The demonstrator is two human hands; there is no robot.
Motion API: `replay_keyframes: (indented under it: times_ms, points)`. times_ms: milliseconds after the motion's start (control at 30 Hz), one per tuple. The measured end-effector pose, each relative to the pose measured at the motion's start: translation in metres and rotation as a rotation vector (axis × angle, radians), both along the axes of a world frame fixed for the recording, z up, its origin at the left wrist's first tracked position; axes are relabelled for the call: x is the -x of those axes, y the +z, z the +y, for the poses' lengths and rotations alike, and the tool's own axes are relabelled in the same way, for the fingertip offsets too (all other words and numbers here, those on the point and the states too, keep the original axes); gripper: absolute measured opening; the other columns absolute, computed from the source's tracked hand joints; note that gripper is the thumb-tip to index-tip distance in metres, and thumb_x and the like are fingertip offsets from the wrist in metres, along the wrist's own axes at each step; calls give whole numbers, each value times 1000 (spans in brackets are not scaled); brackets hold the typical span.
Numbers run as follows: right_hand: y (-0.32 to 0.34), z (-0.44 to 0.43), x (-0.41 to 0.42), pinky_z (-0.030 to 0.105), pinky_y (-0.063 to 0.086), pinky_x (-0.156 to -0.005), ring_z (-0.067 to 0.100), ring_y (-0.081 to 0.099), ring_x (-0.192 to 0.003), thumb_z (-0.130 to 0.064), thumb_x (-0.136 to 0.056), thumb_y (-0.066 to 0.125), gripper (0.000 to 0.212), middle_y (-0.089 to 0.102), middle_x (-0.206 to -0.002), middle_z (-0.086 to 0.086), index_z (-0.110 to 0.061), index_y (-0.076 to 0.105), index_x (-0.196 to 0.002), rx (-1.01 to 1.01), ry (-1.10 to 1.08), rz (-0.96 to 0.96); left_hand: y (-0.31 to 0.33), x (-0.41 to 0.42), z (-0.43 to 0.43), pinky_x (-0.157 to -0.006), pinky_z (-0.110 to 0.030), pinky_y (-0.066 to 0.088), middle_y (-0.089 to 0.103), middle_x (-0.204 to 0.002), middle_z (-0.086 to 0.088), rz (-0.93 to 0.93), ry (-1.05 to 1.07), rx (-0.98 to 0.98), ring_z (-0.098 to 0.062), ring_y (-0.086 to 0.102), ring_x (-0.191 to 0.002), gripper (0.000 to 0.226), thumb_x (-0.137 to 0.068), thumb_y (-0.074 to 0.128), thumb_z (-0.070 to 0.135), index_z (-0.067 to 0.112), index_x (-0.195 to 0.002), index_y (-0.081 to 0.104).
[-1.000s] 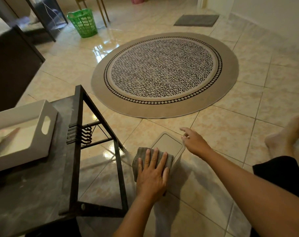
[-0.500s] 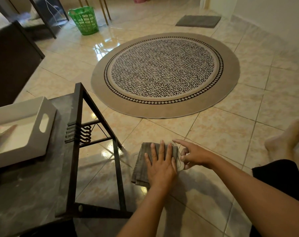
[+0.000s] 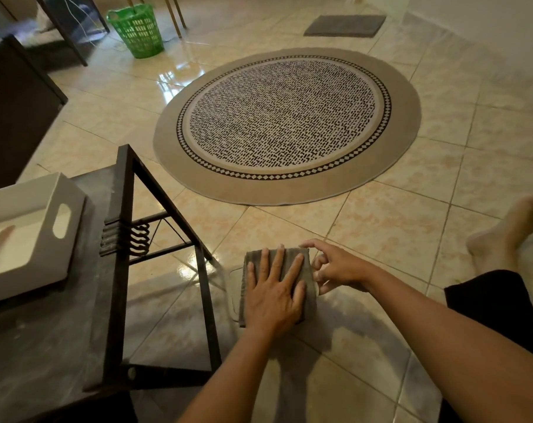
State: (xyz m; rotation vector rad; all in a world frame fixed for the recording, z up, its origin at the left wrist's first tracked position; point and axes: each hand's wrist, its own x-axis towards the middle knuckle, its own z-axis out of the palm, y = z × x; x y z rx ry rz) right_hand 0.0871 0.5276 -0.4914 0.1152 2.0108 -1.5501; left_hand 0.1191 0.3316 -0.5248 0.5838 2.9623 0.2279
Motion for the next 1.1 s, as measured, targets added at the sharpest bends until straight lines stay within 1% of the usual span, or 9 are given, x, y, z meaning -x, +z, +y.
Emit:
replay_keyframes:
  times_ms: [167,300,433,600,700,800,933,1000,1100]
  points:
    - [0,-2,-2,43,64,-68,23,67,-76,18,-82,54,69,56,-85,14,-29,48,-132,1,-17,16,7,-1,6,-119,-51,-12,-14,-165,-3,-9,106,1,-25,-20,-149,67,-94,13,66,46,-151,-16]
    - [-1,-3,-3,41,63,-66,19,68,-72,18,-81,53,69,56,-81,10,-30,49,-131,0,-22,11,7,-2,2,-120,-53,-4,-1,-166,-8,19,63,12,-29,-9,-151,69,-93,13,69,44,-153,-12]
    - [0,-3,-3,41,63,-67,20,68,-75,19,-83,51,71,56,-83,9,-28,44,-136,4,-31,19,7,5,7,-118,-56,-11,-11,-166,-4,34,-11,14,-27,-17,-150,66,-94,11,66,47,-150,-18]
    - [0,-4,-6,35,62,-61,17,63,-69,15,-84,58,67,54,-85,9,-25,47,-136,6,-61,24,2,-4,-8,-116,-59,-13,-19,-164,-2,30,167,11,-27,-25,-148,67,-93,8,65,44,-151,-19]
    - [1,-4,-5,34,62,-62,19,65,-73,16,-85,56,65,54,-87,11,-26,48,-135,1,-47,29,1,-13,6,-116,-59,-15,-23,-163,0,5,114,-8,-27,-29,-146,65,-95,10,63,45,-151,-18]
    - [2,-5,-6,36,62,-64,20,65,-76,17,-84,53,68,55,-86,10,-26,46,-137,-13,-52,37,7,-2,16,-117,-59,-14,-23,-163,0,-1,69,7,-28,-28,-146,63,-97,12,61,46,-150,-20]
    - [-1,-6,-8,44,64,-69,21,64,-74,15,-85,57,67,54,-85,9,-25,46,-136,-12,-89,34,8,6,-11,-117,-60,-11,-20,-164,-1,-18,228,24,-28,-24,-147,64,-96,10,61,44,-150,-21]
    - [1,-6,-7,44,64,-68,22,66,-76,15,-85,58,66,54,-86,10,-26,47,-135,-11,-81,38,7,-4,-15,-116,-60,-13,-22,-164,0,-25,262,15,-27,-27,-147,64,-95,7,62,44,-149,-22]
    - [1,-6,-6,38,63,-64,20,65,-73,15,-85,58,65,54,-86,11,-27,48,-134,-18,-60,47,2,-14,6,-116,-57,-17,-24,-163,2,-25,169,-26,-26,-30,-146,62,-96,9,61,47,-149,-20]
